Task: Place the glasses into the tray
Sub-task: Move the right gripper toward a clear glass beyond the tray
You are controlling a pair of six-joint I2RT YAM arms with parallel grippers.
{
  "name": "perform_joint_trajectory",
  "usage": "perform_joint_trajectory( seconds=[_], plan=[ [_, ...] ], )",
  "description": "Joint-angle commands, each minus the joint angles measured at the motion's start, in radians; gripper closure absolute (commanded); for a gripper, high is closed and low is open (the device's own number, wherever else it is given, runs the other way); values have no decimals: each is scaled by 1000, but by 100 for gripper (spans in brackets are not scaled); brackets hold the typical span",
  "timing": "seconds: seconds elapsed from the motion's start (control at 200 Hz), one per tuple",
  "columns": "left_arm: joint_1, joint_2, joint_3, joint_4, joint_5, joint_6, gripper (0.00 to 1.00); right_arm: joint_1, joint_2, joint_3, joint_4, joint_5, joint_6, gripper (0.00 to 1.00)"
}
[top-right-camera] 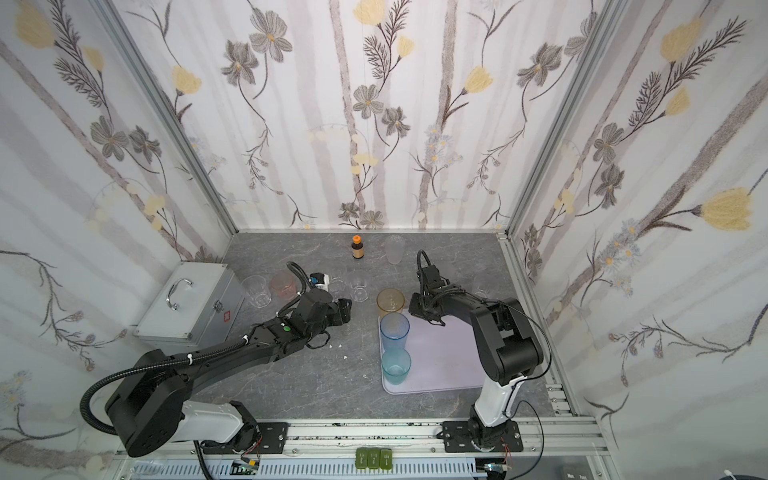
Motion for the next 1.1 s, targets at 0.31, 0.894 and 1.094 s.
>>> perform_joint_trajectory(
  seconds=[0.31, 0.894, 1.094],
  plan=[
    [7, -27, -11, 17, -48, -9, 25, 30, 112, 87, 109, -37, 97, 79],
    [64, -190, -99, 11, -94, -2, 23, 55, 161, 168, 138, -68, 182, 82],
    [77, -214, -112, 6, -89, -4, 23, -2, 11, 112, 54, -47, 81, 80]
  ],
)
